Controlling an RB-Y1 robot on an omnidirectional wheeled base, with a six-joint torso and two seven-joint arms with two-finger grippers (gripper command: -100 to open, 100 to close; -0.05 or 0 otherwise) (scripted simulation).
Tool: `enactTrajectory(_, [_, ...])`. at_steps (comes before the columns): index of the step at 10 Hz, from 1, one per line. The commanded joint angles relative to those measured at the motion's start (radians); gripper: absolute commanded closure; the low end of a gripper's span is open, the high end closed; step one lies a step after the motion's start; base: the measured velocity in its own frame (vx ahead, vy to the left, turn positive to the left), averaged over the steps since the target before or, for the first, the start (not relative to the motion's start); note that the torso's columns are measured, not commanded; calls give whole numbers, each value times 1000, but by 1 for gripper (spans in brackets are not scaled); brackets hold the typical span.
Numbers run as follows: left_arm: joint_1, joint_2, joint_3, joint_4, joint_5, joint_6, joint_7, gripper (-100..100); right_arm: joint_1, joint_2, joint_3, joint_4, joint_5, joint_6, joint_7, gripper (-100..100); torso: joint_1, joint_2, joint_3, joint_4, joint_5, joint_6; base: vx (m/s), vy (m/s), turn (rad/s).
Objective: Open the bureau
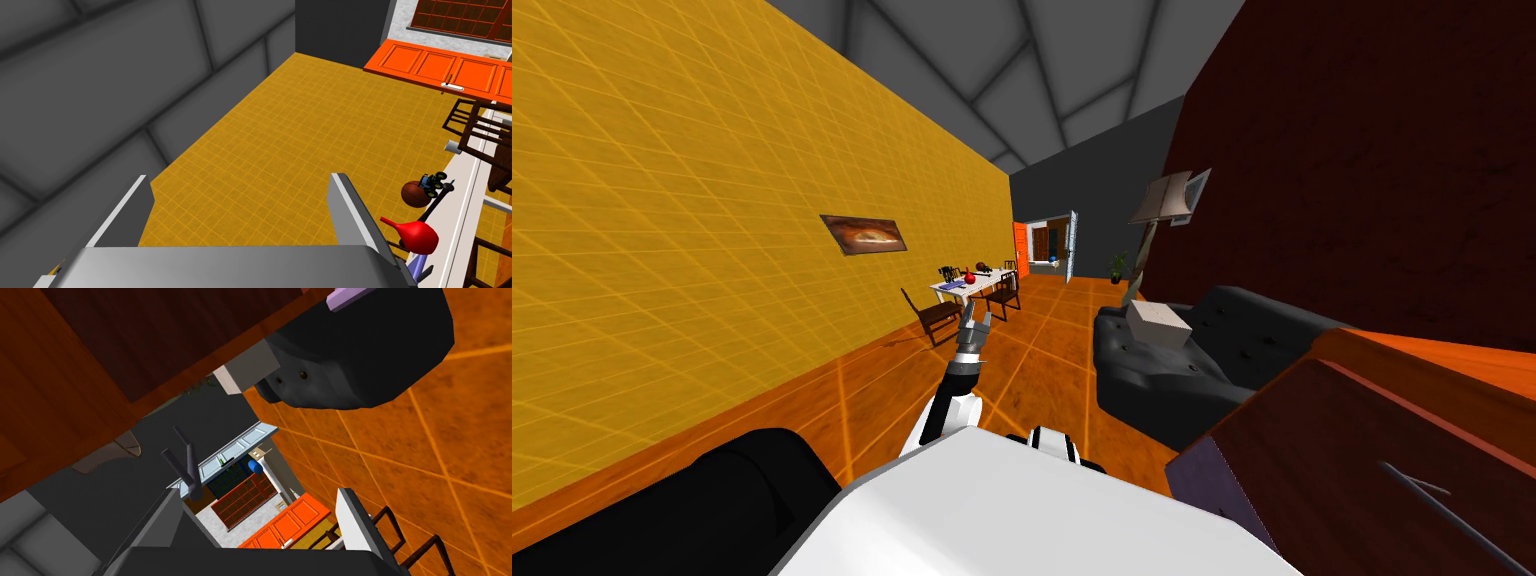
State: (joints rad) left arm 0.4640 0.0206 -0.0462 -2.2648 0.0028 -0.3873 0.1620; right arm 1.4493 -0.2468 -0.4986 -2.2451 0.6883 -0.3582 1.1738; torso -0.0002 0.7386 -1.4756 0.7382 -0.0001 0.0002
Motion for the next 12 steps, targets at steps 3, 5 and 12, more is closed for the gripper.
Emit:
enactTrajectory(3, [0, 0, 0, 0, 0, 0, 0, 0, 71, -35, -67, 9, 62, 25, 124, -100, 0, -1, -1, 0, 0, 0, 50, 21, 70])
enactTrajectory(5, [0, 0, 0, 0, 0, 0, 0, 0, 95, -52, -90, 11, 83, 35, 163, -100, 0, -1, -1, 0, 0, 0, 51, 14, 55])
enactTrajectory(12, [0, 0, 0, 0, 0, 0, 0, 0, 96, -61, -89, 16, 105, 52, 193, 100, 0, 0, 1, 0, -2, 0, 30, 7, 30])
